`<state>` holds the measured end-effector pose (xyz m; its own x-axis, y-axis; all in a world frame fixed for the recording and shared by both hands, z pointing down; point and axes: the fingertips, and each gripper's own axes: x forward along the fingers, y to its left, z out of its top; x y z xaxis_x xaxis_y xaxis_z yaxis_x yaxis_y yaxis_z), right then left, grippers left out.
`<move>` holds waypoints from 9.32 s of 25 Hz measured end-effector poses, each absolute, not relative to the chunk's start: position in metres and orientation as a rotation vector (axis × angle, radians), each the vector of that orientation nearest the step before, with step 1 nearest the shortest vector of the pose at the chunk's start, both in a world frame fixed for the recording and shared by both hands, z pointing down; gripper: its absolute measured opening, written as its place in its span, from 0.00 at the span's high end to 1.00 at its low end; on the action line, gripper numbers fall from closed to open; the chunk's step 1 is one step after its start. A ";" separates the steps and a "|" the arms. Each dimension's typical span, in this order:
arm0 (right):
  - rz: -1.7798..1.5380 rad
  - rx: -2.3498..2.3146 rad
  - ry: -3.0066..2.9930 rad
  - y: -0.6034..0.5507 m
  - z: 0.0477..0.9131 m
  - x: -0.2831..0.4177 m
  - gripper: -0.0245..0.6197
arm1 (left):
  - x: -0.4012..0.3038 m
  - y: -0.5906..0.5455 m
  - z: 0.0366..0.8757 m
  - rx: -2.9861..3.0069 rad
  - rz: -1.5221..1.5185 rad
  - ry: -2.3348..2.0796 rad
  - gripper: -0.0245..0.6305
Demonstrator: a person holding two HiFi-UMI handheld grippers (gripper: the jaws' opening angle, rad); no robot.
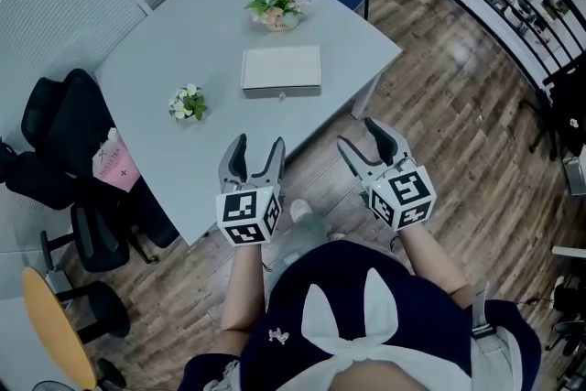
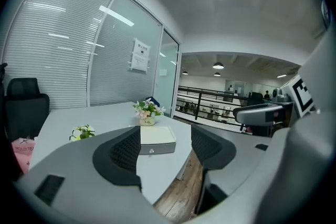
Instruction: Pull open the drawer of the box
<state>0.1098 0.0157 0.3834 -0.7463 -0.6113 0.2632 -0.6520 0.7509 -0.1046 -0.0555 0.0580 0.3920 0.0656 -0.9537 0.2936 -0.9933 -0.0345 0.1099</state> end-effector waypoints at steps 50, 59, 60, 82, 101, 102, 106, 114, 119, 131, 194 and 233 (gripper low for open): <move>0.665 0.915 -2.462 -0.099 0.511 -0.007 0.58 | -0.194 -0.108 0.491 1.894 0.360 -1.753 0.52; 0.781 0.821 -2.386 -0.107 0.544 -0.032 0.59 | -0.201 -0.135 0.519 1.849 0.429 -1.695 0.52; 0.790 0.814 -2.375 -0.107 0.548 -0.034 0.59 | -0.201 -0.137 0.522 1.843 0.434 -1.685 0.52; 1.034 0.820 -2.201 -0.117 0.619 -0.078 0.60 | -0.205 -0.156 0.584 1.733 0.519 -1.538 0.52; 1.205 0.879 -2.115 -0.123 0.642 -0.083 0.66 | -0.199 -0.155 0.593 1.710 0.487 -1.480 0.68; 1.213 0.880 -2.113 -0.123 0.642 -0.083 0.67 | -0.199 -0.155 0.593 1.704 0.490 -1.481 0.68; 1.241 0.903 -2.092 -0.125 0.646 -0.082 0.72 | -0.198 -0.156 0.595 1.690 0.500 -1.488 0.68; 1.166 0.882 -2.114 -0.127 0.647 -0.084 0.85 | -0.199 -0.155 0.596 1.692 0.484 -1.508 0.68; 1.152 0.874 -2.118 -0.126 0.647 -0.084 0.85 | -0.200 -0.155 0.595 1.678 0.453 -1.498 0.68; 1.141 0.864 -2.104 -0.124 0.645 -0.084 0.86 | -0.201 -0.157 0.596 1.670 0.435 -1.513 0.68; 1.151 0.839 -2.083 -0.079 0.646 -0.076 0.86 | -0.200 -0.156 0.595 1.675 0.432 -1.534 0.68; 1.151 0.862 -2.086 -0.047 0.647 -0.071 0.86 | -0.201 -0.156 0.596 1.658 0.424 -1.520 0.68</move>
